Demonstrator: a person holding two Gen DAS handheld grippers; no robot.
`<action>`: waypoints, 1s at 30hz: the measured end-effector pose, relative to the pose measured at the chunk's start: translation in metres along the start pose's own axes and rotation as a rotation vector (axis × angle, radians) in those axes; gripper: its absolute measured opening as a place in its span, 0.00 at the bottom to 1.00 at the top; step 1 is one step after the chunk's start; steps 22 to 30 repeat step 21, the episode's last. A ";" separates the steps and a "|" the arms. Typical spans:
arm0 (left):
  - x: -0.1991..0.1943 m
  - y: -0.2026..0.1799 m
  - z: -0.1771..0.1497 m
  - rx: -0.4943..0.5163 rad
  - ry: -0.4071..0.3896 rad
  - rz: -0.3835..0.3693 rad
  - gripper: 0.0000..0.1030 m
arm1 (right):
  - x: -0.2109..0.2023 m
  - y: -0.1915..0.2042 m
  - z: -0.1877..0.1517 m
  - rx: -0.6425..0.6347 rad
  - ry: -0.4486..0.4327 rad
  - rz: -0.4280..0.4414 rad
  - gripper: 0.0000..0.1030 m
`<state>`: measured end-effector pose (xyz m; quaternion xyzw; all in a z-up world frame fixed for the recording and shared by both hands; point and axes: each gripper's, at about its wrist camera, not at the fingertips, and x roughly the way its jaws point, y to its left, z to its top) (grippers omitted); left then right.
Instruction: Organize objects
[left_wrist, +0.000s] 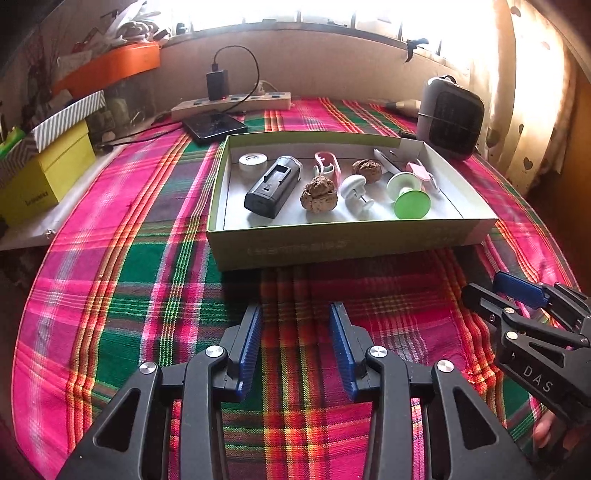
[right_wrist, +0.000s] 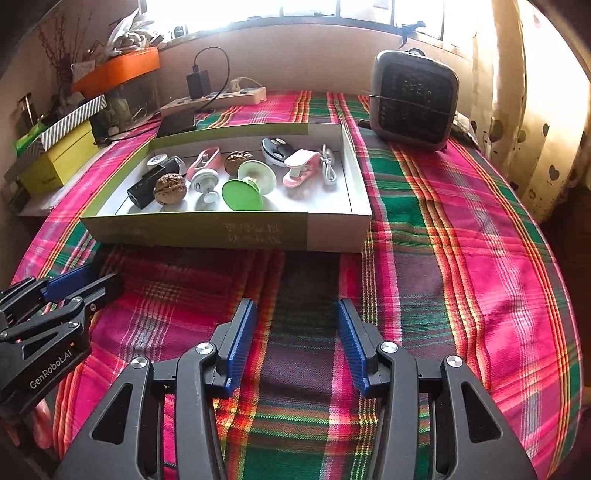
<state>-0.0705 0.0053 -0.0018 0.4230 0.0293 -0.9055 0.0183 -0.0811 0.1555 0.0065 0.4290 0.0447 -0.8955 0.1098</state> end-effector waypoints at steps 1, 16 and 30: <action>0.000 0.000 0.000 0.006 0.001 0.007 0.34 | 0.000 -0.001 0.000 -0.002 0.000 -0.002 0.46; 0.000 -0.004 0.000 0.018 0.002 0.023 0.35 | 0.001 -0.001 0.000 -0.006 0.001 -0.003 0.48; 0.000 -0.004 0.000 0.018 0.002 0.024 0.35 | 0.001 -0.001 0.001 -0.005 0.001 -0.004 0.48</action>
